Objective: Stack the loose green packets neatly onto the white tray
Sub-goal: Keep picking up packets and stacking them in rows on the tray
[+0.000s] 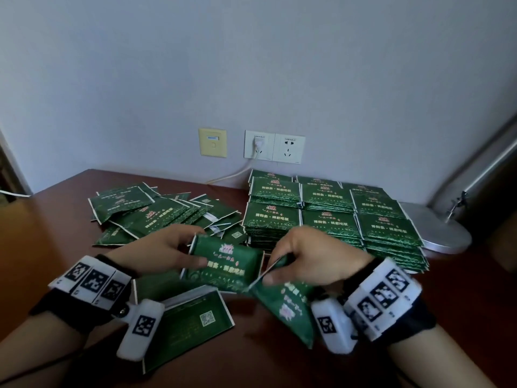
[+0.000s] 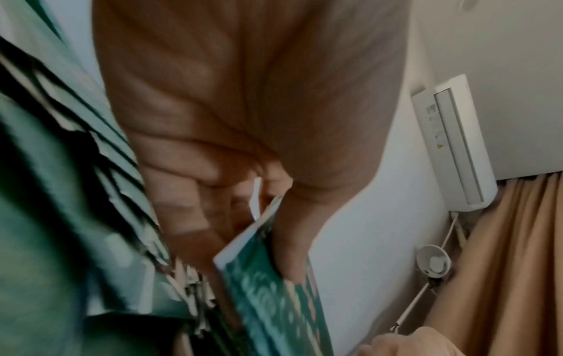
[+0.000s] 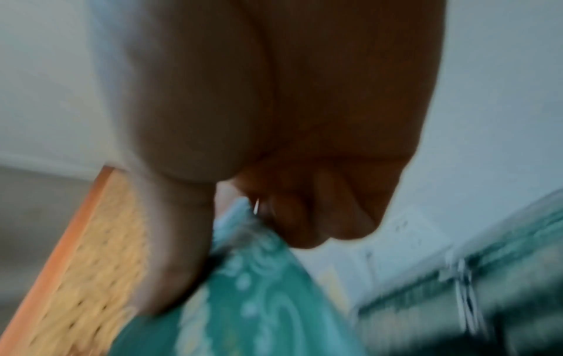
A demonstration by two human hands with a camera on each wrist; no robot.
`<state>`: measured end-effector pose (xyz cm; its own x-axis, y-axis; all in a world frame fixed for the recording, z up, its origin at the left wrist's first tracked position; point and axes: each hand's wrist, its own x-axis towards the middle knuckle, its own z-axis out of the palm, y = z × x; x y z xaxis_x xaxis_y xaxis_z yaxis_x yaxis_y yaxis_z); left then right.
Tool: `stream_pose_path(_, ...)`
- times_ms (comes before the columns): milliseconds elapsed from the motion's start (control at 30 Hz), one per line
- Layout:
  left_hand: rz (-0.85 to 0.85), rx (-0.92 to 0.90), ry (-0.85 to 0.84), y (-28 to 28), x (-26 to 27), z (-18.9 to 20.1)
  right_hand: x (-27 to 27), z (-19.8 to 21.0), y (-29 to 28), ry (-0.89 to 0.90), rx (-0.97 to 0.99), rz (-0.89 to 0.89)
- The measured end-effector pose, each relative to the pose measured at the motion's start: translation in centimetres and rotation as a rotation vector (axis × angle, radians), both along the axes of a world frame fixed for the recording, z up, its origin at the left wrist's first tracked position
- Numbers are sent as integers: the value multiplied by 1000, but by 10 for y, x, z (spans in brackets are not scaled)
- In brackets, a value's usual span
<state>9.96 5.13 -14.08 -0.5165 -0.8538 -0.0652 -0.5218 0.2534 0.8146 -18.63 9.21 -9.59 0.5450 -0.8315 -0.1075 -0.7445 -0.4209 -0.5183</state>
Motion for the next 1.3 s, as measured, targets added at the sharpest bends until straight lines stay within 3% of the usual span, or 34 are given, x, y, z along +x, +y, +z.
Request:
stream_pose_path(167,179,-124,283,-20,-47,32,-57,30,-8,-472,-182,-264)
stream_pose_path(300,342,-69,474,-47,-89,48,-96,30,-19,-824,-75,-569)
stream_pose_path(433,450,-156,374,-67,-113,37,-115,16,-30,-947,-5,-776)
stream_pose_path(700,480,-325,-71,-82,-109,16,-129,-17,-58,-673,-34,-968)
stream_pose_path(867,397,-380,-362,-74,-116,20,-125,-16,-58,-165,-239,-950)
stream_pose_path(1033,303,-337,-443,-64,-125,22,-113,-14,-54,42,-217,-836)
stream_pose_path(1300,193,-262,-468,-54,-124,30,-109,-16,-53,142,-247,-807)
